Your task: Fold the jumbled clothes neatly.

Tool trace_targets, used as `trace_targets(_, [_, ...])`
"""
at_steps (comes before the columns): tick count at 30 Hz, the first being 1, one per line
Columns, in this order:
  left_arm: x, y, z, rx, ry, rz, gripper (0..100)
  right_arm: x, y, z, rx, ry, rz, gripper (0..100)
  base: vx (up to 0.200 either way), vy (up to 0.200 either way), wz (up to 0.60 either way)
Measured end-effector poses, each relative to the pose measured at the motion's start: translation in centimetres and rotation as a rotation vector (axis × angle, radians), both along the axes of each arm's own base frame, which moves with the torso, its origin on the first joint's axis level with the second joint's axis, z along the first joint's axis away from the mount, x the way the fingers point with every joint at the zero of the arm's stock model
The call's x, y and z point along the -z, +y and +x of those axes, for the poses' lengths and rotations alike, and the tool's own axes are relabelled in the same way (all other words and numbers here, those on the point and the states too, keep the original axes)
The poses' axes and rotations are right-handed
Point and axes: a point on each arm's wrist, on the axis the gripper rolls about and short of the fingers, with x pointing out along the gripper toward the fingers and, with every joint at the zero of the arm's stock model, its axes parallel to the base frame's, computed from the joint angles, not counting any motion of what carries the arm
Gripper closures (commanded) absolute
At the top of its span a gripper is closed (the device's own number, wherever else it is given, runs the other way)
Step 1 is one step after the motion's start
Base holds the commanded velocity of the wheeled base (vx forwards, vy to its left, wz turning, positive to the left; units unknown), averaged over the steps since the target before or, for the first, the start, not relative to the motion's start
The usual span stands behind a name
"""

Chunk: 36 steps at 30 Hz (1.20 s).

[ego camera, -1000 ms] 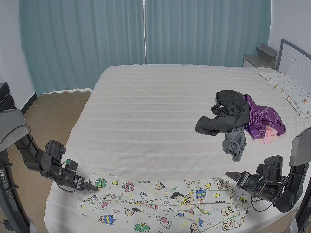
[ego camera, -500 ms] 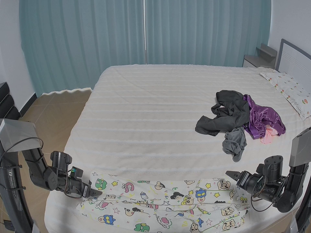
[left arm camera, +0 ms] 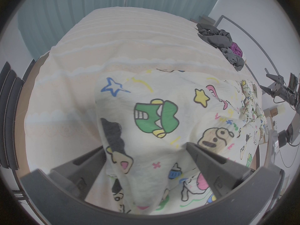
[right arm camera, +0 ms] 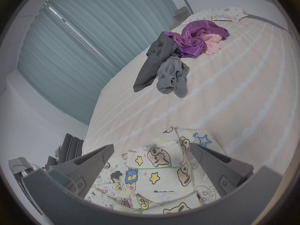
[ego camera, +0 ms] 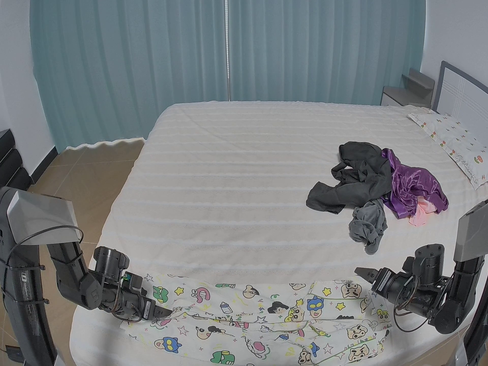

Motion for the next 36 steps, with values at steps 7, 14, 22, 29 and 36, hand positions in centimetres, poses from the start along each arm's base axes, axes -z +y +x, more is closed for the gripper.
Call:
trace_targets(7, [-0.7,0.2,0.1,-0.009,-0.019,-0.004,100,0.0,0.0,0.0,0.0,0.001,0.0,0,0.0,0.0,0.0])
trace_targets(14, [-1.9,1.5,0.2,-0.059,-0.057,-0.001,100,0.0,0.0,0.0,0.001,0.001,-0.001,0,0.0,0.0,0.0])
trace_targets(22, [-3.1,2.8,0.2,-0.105,-0.077,0.005,100,0.0,0.0,0.0,0.001,0.001,-0.001,0,0.0,0.0,0.0])
trace_targets(29, [-4.5,4.6,0.6,-0.166,-0.089,0.012,100,0.0,0.0,0.0,0.003,0.001,-0.001,0,0.0,0.0,0.0])
trace_targets(36, [-6.1,7.6,1.5,-0.255,-0.133,0.017,100,0.0,-0.1,0.0,0.005,0.001,-0.001,0,0.0,0.0,0.0])
